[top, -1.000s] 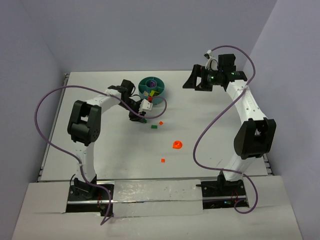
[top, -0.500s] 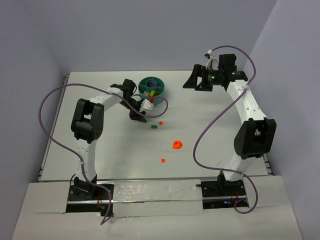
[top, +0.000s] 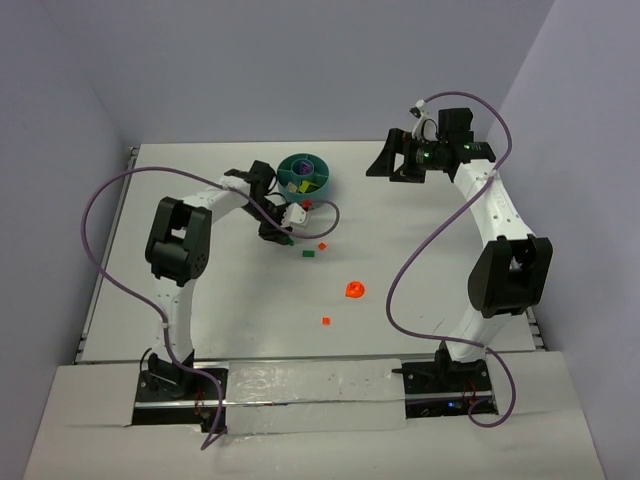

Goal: Sort the legos into containers by color

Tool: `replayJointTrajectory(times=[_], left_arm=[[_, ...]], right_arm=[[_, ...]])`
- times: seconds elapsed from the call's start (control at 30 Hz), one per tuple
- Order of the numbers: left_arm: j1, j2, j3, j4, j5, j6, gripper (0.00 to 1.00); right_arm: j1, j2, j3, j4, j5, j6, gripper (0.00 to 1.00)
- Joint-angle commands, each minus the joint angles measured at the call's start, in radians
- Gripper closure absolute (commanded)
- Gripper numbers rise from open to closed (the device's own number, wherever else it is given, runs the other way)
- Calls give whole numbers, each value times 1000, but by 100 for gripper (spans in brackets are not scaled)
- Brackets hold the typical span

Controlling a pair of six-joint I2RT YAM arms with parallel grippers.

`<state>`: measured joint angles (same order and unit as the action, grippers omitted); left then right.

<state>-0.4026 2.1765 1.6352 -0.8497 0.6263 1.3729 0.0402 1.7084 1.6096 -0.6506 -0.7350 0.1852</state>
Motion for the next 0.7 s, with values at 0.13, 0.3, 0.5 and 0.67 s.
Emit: replayJointTrajectory(times=[0.13, 0.3, 0.5, 0.67], left_arm=[[-18, -29, -10, -5, 32, 11, 72], [3, -133, -37, -18, 95, -44, 87], [120, -280, 79, -23, 247, -433, 100], [240, -257, 211, 135, 259, -782, 100]], right_arm=[[-9, 13, 27, 11, -17, 2, 0], [-10, 7, 30, 12, -18, 5, 0], [-10, 3, 38, 13, -33, 2, 0], [-9, 3, 42, 12, -18, -3, 0]])
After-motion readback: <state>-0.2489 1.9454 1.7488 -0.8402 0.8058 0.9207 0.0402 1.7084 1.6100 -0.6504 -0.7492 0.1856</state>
